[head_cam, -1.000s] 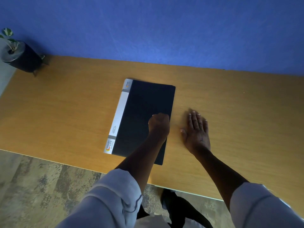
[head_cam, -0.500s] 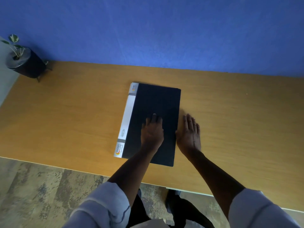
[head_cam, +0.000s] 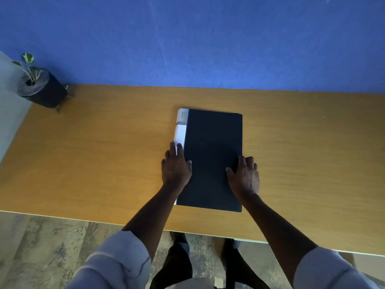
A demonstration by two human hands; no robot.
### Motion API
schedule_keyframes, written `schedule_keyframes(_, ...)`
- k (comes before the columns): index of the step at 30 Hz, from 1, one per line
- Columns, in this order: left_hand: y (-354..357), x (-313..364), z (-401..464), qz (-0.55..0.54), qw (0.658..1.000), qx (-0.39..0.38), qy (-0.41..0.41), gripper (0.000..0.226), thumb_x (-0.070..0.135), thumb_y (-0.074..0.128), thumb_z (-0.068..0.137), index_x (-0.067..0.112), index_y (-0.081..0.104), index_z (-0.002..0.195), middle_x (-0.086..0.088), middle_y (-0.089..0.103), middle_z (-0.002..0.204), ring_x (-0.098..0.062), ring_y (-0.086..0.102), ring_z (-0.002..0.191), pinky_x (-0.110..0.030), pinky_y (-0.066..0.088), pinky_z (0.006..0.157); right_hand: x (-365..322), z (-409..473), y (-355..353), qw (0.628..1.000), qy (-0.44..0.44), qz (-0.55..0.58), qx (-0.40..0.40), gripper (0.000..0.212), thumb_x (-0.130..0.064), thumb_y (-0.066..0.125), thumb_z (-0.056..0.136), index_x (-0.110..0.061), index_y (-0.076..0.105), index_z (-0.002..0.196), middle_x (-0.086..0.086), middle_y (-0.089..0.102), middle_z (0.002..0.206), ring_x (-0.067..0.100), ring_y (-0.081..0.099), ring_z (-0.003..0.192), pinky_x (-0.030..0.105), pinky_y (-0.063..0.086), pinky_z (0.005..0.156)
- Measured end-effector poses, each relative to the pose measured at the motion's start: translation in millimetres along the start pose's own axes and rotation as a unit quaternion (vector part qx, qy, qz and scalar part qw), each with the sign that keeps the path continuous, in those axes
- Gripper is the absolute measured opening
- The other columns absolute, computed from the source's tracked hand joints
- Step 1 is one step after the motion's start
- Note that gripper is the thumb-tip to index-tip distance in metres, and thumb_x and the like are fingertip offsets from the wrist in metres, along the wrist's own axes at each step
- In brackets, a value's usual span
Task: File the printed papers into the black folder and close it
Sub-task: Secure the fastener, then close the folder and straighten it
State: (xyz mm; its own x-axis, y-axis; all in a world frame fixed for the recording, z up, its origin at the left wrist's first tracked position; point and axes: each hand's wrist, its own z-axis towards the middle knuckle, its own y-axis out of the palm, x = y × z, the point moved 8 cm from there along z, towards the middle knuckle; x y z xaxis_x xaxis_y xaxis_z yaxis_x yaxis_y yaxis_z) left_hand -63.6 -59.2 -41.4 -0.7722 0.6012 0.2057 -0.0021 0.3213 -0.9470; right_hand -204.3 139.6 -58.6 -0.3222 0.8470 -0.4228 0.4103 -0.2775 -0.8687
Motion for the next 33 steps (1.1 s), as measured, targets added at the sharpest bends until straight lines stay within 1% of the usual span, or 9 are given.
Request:
schedule_keyframes(4, -5, -8, 3, -0.126, 0.991, 0.005, -0.038, 0.073, 0.032, 0.061, 0.097, 0.014, 0.025, 0.157, -0.012, 0.034, 0.159, -0.034, 0.04, 0.142, -0.041, 0.044, 0.108, -3, -1, 2, 1.0, 0.017, 0.01, -0.002, 0.054, -0.035, 0.064, 0.09, -0.009, 0.046, 0.134, 0.013, 0.045, 0.129, 0.035, 0.048, 0.114, 0.048, 0.048, 0.094)
schedule_keyframes(7, -12, -18, 10, -0.206, 0.972, 0.018, -0.11, 0.071, 0.03, 0.066, 0.094, 0.009, 0.033, 0.154, -0.015, 0.047, 0.15, -0.035, 0.048, 0.135, -0.042, 0.045, 0.107, -1, -2, 2, 0.999, 0.029, 0.036, -0.004, 0.057, -0.034, 0.064, 0.09, -0.011, 0.044, 0.138, 0.013, 0.043, 0.133, 0.034, 0.046, 0.117, 0.05, 0.047, 0.097)
schedule_keyframes(9, -10, -29, 18, -0.241, 0.958, 0.008, -0.156, 0.063, 0.031, 0.067, 0.091, 0.007, 0.046, 0.145, -0.014, 0.054, 0.141, -0.033, 0.055, 0.127, -0.041, 0.048, 0.102, 2, -1, 1, 0.998, 0.035, 0.06, -0.005, 0.059, -0.034, 0.065, 0.09, -0.013, 0.042, 0.141, 0.012, 0.041, 0.136, 0.033, 0.045, 0.12, 0.05, 0.047, 0.099)
schedule_keyframes(12, -8, -40, 27, -0.287, 0.941, -0.006, -0.177, 0.045, 0.036, 0.07, 0.085, 0.007, 0.066, 0.119, -0.008, 0.07, 0.119, -0.028, 0.065, 0.106, -0.038, 0.057, 0.086, 4, 1, 1, 0.996, 0.036, 0.075, -0.008, 0.061, -0.033, 0.067, 0.09, -0.015, 0.041, 0.143, 0.012, 0.041, 0.138, 0.033, 0.045, 0.122, 0.05, 0.048, 0.099)
schedule_keyframes(15, -9, -41, 28, -0.339, 0.926, -0.027, -0.163, 0.036, 0.038, 0.074, 0.084, 0.012, 0.071, 0.108, 0.0, 0.073, 0.107, -0.024, 0.067, 0.093, -0.03, 0.053, 0.077, 6, 1, 0, 0.996, 0.034, 0.081, -0.008, 0.061, -0.032, 0.069, 0.089, -0.017, 0.042, 0.141, 0.012, 0.042, 0.137, 0.033, 0.045, 0.12, 0.051, 0.049, 0.096)
schedule_keyframes(23, 1, -44, 16, -0.429, 0.89, -0.03, -0.149, 0.056, 0.039, 0.077, 0.085, 0.017, 0.059, 0.134, 0.0, 0.068, 0.125, -0.026, 0.067, 0.108, -0.04, 0.059, 0.091, 6, 2, -2, 0.996, 0.039, 0.084, -0.013, 0.062, -0.029, 0.071, 0.088, -0.017, 0.043, 0.142, 0.013, 0.042, 0.138, 0.033, 0.046, 0.122, 0.047, 0.048, 0.096)
schedule_keyframes(27, 8, -50, 18, -0.49, 0.858, -0.037, -0.15, 0.042, 0.032, 0.077, 0.086, 0.02, 0.065, 0.125, 0.003, 0.072, 0.118, -0.023, 0.069, 0.105, -0.043, 0.058, 0.094, 5, 2, -5, 0.994, 0.049, 0.095, -0.011, 0.064, -0.026, 0.073, 0.088, -0.014, 0.043, 0.143, 0.014, 0.043, 0.138, 0.034, 0.046, 0.123, 0.047, 0.047, 0.098)
schedule_keyframes(30, 10, -50, 19, -0.551, 0.817, -0.07, -0.153, 0.037, 0.024, 0.074, 0.09, 0.021, 0.066, 0.126, 0.002, 0.073, 0.115, -0.021, 0.07, 0.101, -0.04, 0.059, 0.09, 5, 3, -7, 0.992, 0.062, 0.109, -0.001, 0.06, -0.025, 0.074, 0.087, -0.011, 0.047, 0.139, 0.015, 0.046, 0.134, 0.035, 0.049, 0.119, 0.045, 0.048, 0.094)
schedule_keyframes(33, 5, -49, 20, -0.579, 0.798, -0.091, -0.142, 0.041, 0.02, 0.07, 0.094, 0.017, 0.062, 0.133, 0.003, 0.073, 0.113, -0.019, 0.07, 0.096, -0.027, 0.055, 0.072, 4, 4, -9, 0.991, 0.063, 0.118, 0.01, 0.052, -0.022, 0.074, 0.087, -0.009, 0.05, 0.13, 0.016, 0.05, 0.127, 0.035, 0.052, 0.113, 0.039, 0.047, 0.083)
